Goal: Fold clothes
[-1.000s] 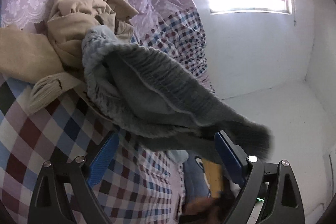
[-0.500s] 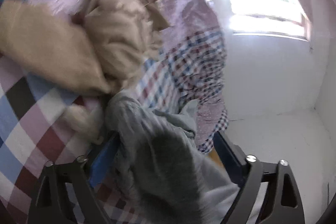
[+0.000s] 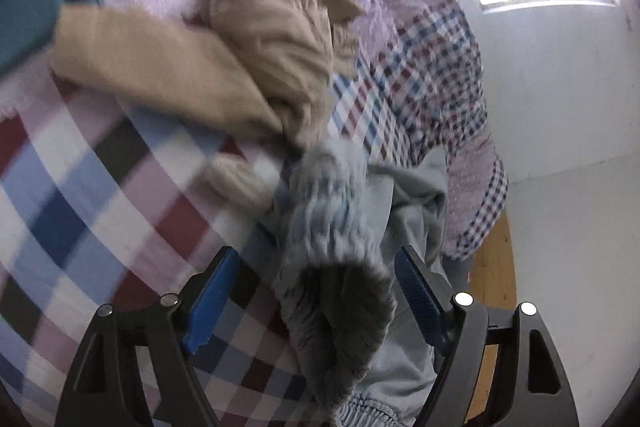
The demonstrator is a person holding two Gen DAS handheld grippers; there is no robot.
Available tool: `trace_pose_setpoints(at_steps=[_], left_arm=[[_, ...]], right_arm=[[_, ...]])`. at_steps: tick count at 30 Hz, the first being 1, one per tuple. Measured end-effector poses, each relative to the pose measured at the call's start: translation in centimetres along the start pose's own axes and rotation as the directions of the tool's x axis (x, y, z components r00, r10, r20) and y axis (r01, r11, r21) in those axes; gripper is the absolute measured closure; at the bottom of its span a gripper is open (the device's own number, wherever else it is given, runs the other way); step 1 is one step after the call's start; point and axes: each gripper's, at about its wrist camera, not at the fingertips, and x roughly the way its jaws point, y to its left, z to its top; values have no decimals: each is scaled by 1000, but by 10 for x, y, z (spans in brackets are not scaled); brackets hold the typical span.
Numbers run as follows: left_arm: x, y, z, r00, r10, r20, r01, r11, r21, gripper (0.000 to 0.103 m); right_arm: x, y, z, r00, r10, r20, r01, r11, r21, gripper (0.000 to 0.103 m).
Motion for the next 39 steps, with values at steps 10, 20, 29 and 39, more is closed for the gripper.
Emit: trace_pose_setpoints(at_steps=[10, 20, 29, 39], left_arm=[[12, -34, -5, 994, 20, 108, -33, 992, 120, 86], [-35, -120, 76, 951, -134, 279, 37, 944, 326, 90], [-29, -112, 142, 930, 47, 365, -184, 919, 350, 80], [-89, -16, 72, 927, -26, 374, -29, 990, 141, 21]], right_arm=[[16, 9, -11, 998, -41, -55, 36, 996, -80, 91], [44, 48, 34, 999, 38, 36, -33, 988, -151, 91], [103, 89, 94, 993, 50, 111, -34, 989, -143, 81], [79, 76, 77, 977, 178, 121, -168, 982, -88, 50]])
